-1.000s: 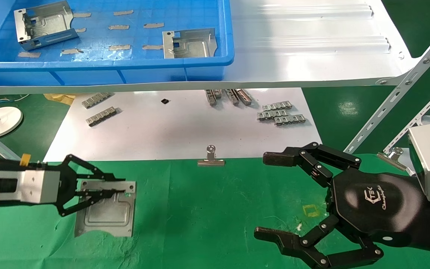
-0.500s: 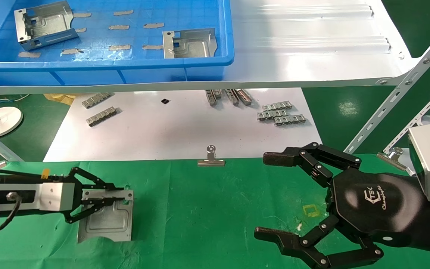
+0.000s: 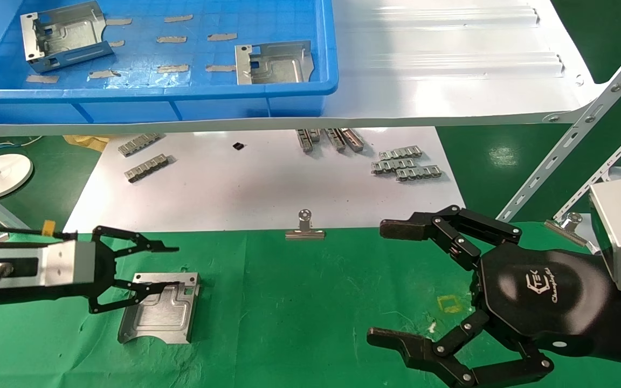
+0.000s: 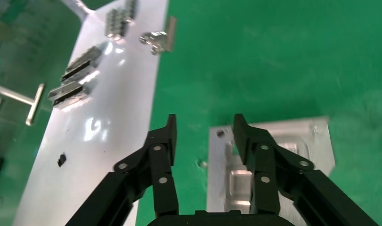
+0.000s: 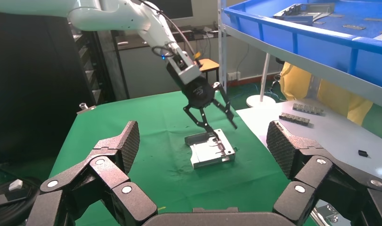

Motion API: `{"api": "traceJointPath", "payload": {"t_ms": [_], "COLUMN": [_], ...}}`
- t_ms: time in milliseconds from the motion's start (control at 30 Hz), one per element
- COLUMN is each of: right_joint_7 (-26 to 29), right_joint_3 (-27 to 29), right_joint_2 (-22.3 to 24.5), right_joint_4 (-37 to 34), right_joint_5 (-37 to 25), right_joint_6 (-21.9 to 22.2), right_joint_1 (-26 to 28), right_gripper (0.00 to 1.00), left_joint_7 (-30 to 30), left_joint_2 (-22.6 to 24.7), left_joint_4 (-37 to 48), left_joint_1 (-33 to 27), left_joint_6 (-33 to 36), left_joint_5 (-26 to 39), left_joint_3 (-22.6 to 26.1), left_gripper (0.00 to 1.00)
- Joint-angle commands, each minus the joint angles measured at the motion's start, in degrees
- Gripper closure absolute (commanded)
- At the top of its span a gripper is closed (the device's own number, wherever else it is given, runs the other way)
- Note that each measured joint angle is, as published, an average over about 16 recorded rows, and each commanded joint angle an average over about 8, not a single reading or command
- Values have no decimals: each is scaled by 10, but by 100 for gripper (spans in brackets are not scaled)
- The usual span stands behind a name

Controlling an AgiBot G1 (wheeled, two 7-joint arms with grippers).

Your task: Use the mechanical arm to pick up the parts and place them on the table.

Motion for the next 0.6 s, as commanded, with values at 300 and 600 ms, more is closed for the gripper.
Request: {"api": "traceJointPath", "payload": {"t_ms": [300, 600], "right_joint_7": [0, 0], "right_joint_3": [0, 0], "right_joint_2": [0, 0], "right_joint_4": [0, 0], "right_joint_5": [0, 0], "right_joint_6": [0, 0], "right_joint_1": [0, 0], "right_gripper": [0, 0], "left_joint_7": [-85, -76], "left_joint_2": [-9, -9], "left_joint_4": [3, -2], "left_joint_1": [33, 29], "left_joint_6": [5, 4], "left_joint_5": [-50, -44], "left_joint_3": [-17, -16], "left_gripper": [0, 0]}}
